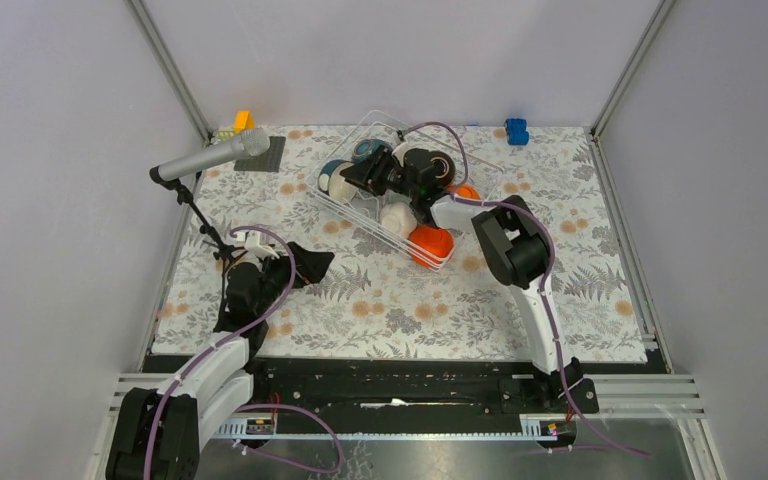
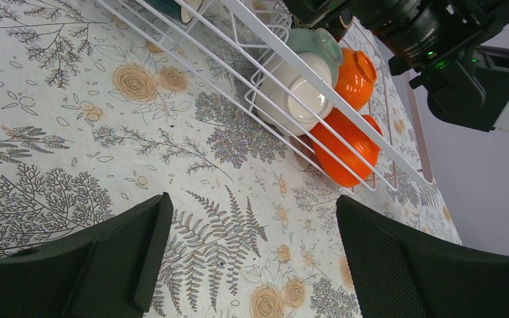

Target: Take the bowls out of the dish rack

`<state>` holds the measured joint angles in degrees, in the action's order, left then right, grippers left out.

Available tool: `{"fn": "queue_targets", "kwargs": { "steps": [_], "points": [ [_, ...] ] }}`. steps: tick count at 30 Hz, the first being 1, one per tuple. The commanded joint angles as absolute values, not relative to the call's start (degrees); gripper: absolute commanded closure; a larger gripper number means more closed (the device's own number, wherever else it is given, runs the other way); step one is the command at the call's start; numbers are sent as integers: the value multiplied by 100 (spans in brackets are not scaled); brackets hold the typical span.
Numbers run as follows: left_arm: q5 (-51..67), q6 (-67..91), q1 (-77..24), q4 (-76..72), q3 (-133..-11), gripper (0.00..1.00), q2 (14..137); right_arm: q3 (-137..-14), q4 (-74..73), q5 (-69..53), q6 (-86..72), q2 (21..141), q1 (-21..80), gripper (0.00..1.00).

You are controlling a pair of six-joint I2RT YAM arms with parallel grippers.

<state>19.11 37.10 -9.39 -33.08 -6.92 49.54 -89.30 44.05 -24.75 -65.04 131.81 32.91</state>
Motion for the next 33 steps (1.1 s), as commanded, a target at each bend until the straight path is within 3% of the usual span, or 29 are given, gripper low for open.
{"fn": "queue_targets", "kwargs": {
  "steps": [1,11,15,21,29,33],
  "points": [
    [1936,3639,-940,-3564,-625,1,4922,-9368,4378,-2639,-6529,13457,3336,55],
    [1920,3632,-940,-3553,-627,1,4902,-9893,3566,-2294,-6179,13567,3475,41],
    [1908,3634,-940,-3524,-624,1,4871,-10238,3211,-2051,-6063,13672,3566,31],
    [1908,3626,-940,-3499,-632,1,4873,-10599,2555,-1275,-5859,13788,3746,32],
    [1882,3613,-940,-3442,-642,1,4846,-11362,2299,-1107,-5959,14281,3871,47],
    [1859,3597,-940,-3387,-650,1,4795,-11545,2251,-1113,-5976,14363,3903,71]
  ]
}}
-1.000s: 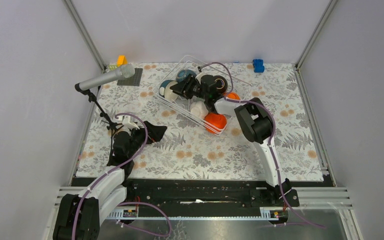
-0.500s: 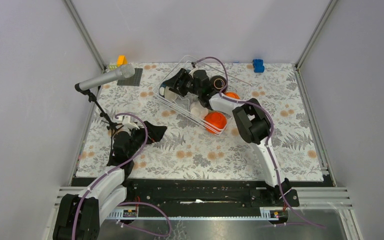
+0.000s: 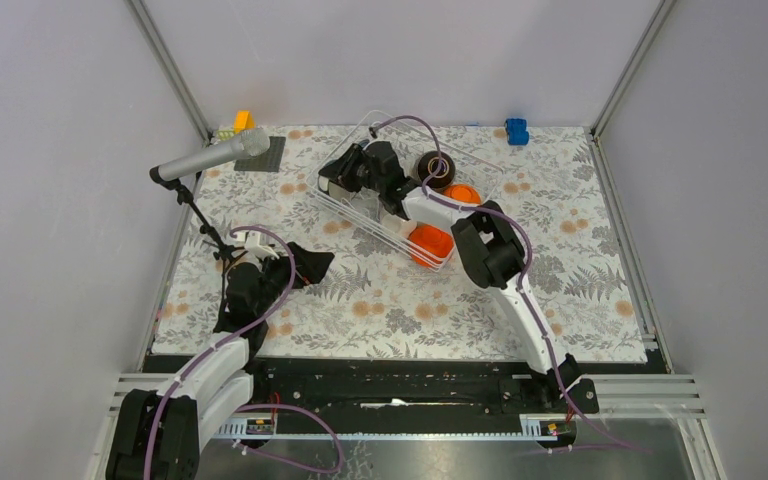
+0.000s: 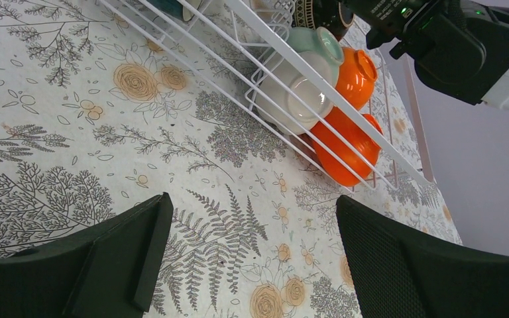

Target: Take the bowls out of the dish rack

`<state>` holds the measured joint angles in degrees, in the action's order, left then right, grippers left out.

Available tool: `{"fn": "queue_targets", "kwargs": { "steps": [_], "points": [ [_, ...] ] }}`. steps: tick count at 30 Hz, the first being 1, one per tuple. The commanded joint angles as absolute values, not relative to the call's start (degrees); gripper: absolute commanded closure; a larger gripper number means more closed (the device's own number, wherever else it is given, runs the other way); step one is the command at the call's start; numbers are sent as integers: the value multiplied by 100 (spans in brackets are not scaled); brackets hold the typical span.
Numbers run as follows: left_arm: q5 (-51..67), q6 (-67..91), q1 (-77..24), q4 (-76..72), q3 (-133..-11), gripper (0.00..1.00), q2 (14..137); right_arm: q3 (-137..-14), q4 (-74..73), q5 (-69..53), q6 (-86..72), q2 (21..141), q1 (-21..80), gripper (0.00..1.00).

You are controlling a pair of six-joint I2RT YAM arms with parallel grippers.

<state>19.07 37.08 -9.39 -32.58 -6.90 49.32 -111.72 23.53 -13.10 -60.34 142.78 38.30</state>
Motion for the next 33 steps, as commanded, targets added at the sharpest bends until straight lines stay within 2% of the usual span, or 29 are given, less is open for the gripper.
{"fn": "queue_targets", "kwargs": {
  "steps": [1,7,8,14,27,33],
  "points": [
    [1848,3595,-940,-3378,-655,1,4783,-11536,2250,-1114,-5953,14331,3907,77],
    [1849,3586,-938,-3365,-654,1,4757,-11053,2224,-967,-5493,13709,3982,99],
    [1854,3586,-940,-3357,-653,1,4749,-10942,2242,-979,-5425,13591,3982,100],
    [1844,3568,-940,-3324,-633,1,4651,-10092,2946,-1212,-4950,12688,3988,100],
    [1822,3538,-936,-3288,-625,1,4570,-9605,3092,-2806,-3882,11322,3992,100],
    [1793,3531,-940,-3245,-615,1,4511,-8635,2706,-2434,-3282,10184,3990,99]
  ]
}}
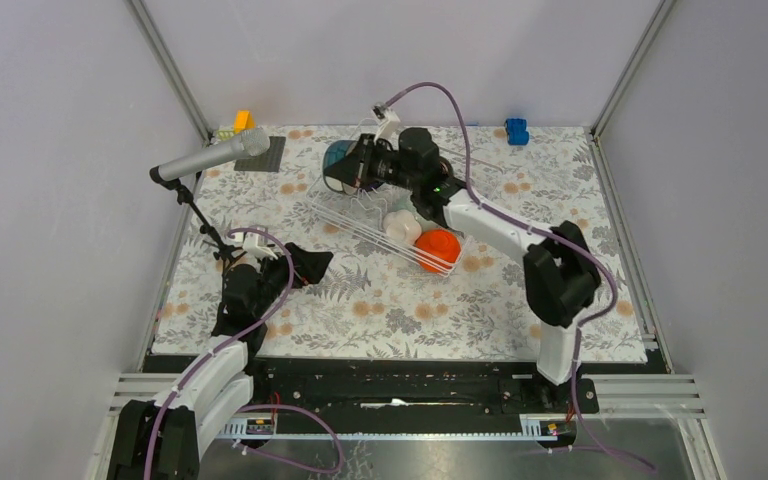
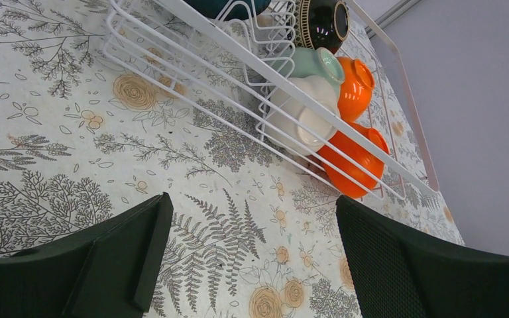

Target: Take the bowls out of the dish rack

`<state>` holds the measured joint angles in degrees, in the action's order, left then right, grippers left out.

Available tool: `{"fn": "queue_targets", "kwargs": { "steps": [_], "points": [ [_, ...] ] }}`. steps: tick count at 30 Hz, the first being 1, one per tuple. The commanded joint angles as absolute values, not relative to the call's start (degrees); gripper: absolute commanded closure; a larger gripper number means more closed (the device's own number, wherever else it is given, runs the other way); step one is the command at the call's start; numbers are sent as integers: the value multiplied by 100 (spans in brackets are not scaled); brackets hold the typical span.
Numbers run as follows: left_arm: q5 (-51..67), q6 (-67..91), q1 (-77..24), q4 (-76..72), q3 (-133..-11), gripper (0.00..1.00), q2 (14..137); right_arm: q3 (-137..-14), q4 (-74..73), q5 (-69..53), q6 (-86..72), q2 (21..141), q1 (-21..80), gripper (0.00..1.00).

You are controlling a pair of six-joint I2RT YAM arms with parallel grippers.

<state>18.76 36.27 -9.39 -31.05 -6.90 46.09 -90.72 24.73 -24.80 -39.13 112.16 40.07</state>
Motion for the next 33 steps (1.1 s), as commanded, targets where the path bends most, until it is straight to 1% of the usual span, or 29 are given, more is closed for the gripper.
{"fn": "queue_targets", "kwargs": {
  "steps": [1,6,10,17,21,24,26,30,31,33],
  "points": [
    [1793,3533,-940,-3242,-615,1,4509,-8429,2614,-2296,-3140,9981,3990,99],
    [1841,3567,-940,-3260,-622,1,4488,-7496,1927,-1330,-2461,8936,3991,100],
    [1867,3603,-940,-3280,-616,1,4475,-6940,1281,-274,-2061,8177,3992,99],
    [1899,3663,-940,-3411,-591,1,4595,-6060,792,1172,-1680,6930,3988,98],
    [1931,3682,-940,-3462,-589,2,4681,-5803,257,2422,-1738,6549,3982,96],
    [1945,3708,-936,-3472,-597,2,4686,-5895,-510,3098,-1853,6523,3862,100],
    [1942,3730,-940,-3480,-597,2,4685,-5975,-926,3056,-2036,6578,3590,100],
    [1932,3761,-940,-3527,-589,2,4725,-5998,-1469,2125,-2485,6742,2593,100],
    [1930,3773,-940,-3542,-597,2,4749,-5995,-1550,1945,-2581,6802,2273,100],
    [1937,3786,-940,-3588,-598,2,4816,-5990,-1666,1800,-2663,6945,1970,100]
  ]
}}
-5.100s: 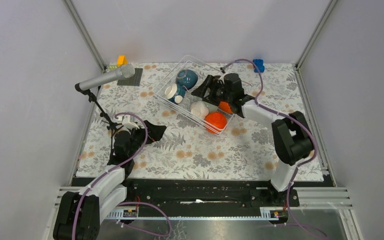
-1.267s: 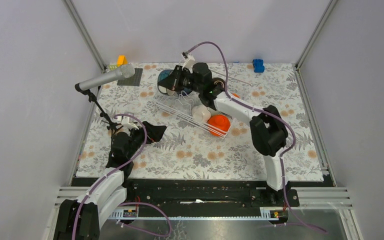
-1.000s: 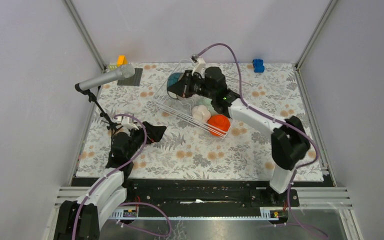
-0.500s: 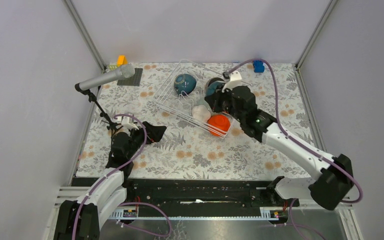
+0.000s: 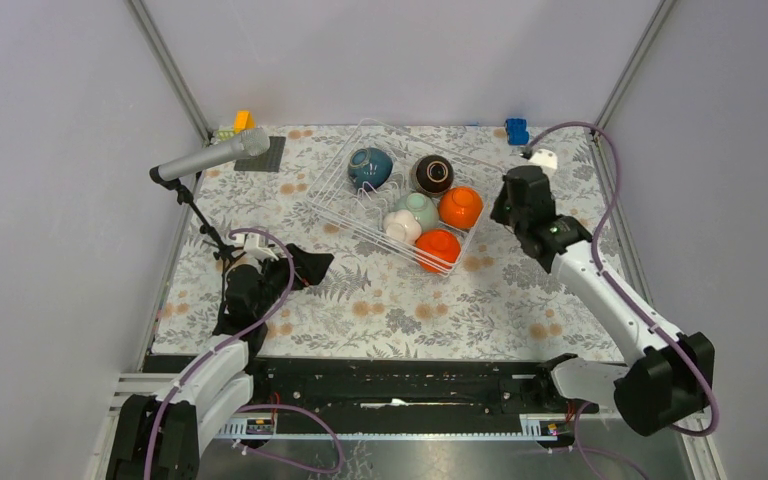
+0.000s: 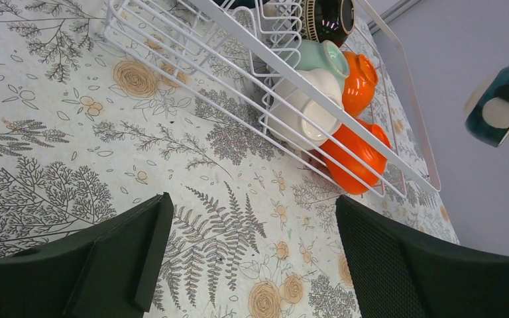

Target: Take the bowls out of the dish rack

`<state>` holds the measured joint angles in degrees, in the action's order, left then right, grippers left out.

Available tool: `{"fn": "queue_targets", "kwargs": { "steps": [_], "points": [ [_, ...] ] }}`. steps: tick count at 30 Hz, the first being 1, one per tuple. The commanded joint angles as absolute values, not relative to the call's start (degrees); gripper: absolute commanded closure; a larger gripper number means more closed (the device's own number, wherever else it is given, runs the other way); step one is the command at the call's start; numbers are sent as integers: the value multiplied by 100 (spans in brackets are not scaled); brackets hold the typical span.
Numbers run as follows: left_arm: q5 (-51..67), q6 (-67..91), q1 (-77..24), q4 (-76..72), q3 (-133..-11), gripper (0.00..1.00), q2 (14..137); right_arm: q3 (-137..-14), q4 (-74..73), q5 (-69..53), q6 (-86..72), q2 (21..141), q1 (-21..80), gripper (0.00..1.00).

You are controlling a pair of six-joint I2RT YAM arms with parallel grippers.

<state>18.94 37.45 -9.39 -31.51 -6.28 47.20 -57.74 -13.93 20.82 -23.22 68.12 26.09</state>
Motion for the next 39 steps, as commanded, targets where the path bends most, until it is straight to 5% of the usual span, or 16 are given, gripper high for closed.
{"fn": "queue_targets", "kwargs": {
  "steps": [1,17,28,33,35,36,39],
  "points": [
    [1948,3789,-940,-3598,-610,2,4843,-6002,-1685,1731,-2637,7049,1859,100],
    [1769,3685,-941,-3472,-620,3,4803,-8736,-3366,877,-3050,10769,211,100],
    [1732,3640,-940,-3412,-625,2,4743,-9694,-3487,917,-2974,11921,35,92],
    [1731,3659,-940,-3400,-640,2,4792,-9919,-3627,763,-2665,11974,35,71],
    [1761,3667,-941,-3438,-644,2,4821,-9728,-3531,899,-2615,11775,33,42],
    [1774,3674,-940,-3467,-642,2,4843,-9616,-3466,958,-2583,11641,35,36],
    [1832,3683,-940,-3472,-658,2,4862,-9333,-3346,1075,-2524,11226,35,36]
  ]
}}
